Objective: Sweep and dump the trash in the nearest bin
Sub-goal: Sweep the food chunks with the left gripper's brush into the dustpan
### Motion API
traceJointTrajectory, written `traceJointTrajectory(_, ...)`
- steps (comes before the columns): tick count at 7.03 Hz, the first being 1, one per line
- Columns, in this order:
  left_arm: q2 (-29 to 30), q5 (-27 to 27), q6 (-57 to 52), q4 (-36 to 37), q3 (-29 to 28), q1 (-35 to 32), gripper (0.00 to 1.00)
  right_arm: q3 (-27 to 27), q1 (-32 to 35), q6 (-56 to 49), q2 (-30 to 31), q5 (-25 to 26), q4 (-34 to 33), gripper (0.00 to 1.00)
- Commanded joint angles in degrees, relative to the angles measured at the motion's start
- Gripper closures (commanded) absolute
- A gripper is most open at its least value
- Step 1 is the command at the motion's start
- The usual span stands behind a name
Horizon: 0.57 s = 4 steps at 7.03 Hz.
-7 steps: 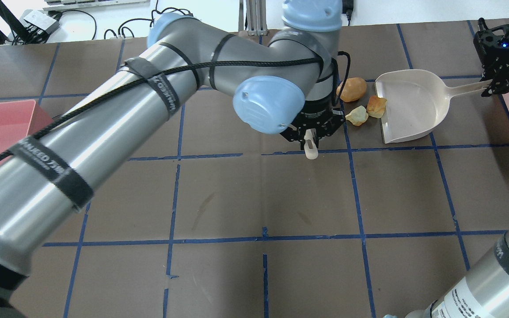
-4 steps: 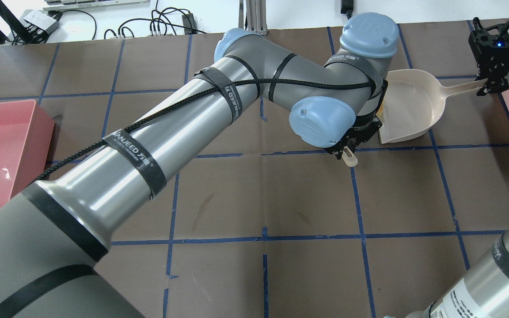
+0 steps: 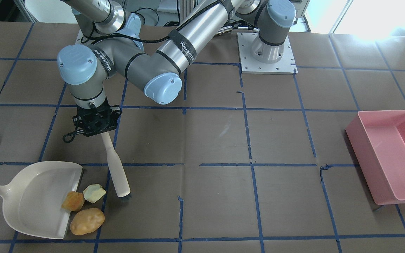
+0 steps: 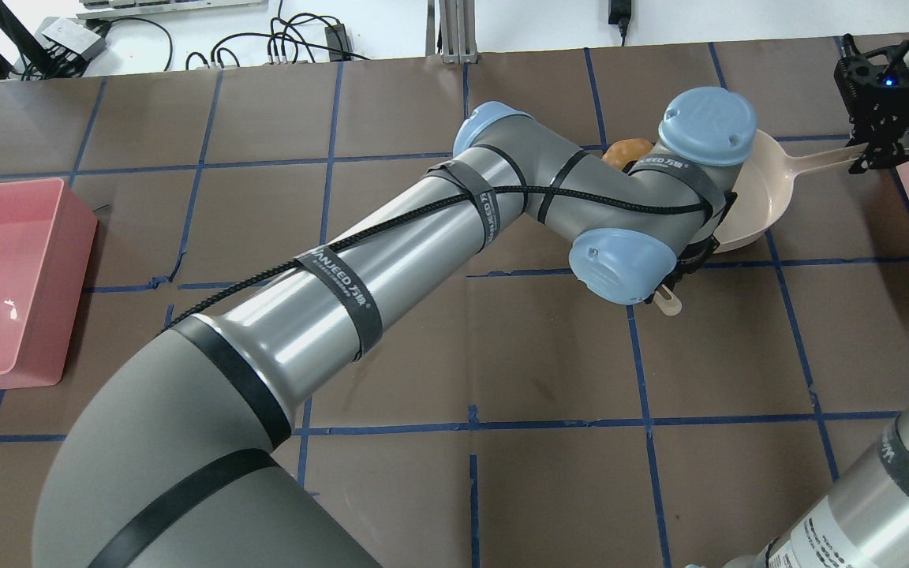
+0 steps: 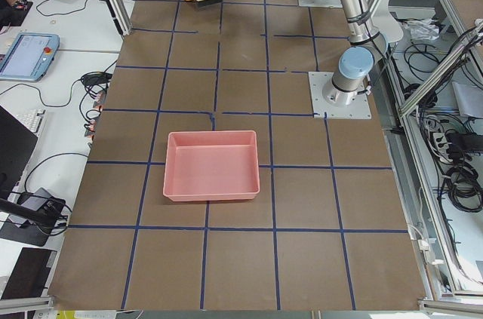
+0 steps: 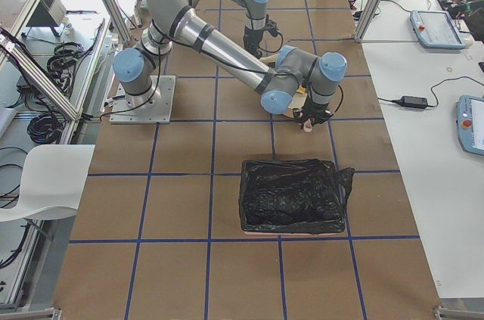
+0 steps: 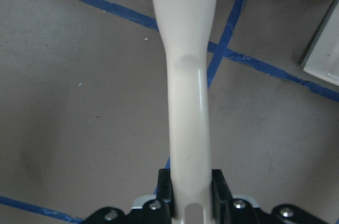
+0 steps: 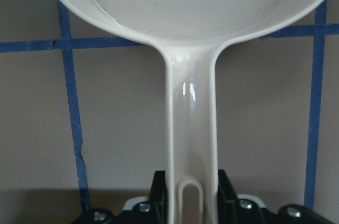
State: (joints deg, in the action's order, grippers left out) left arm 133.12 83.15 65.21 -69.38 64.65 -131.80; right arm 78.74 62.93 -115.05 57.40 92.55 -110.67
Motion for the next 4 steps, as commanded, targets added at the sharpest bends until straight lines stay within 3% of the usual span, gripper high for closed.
traceJointTrajectory(1,3.71,0.43,0.02,0.39,-5.3,-1.09,1.0,-0.08,0.0,0.09,0.0,-0.09,-0.08,1.0)
traceJointTrajectory(4,3.64,1.31,-1.4,-3.56,-5.5,-2.05,1.0,-0.08,0.0,0.35,0.0,-0.09,0.1,1.0)
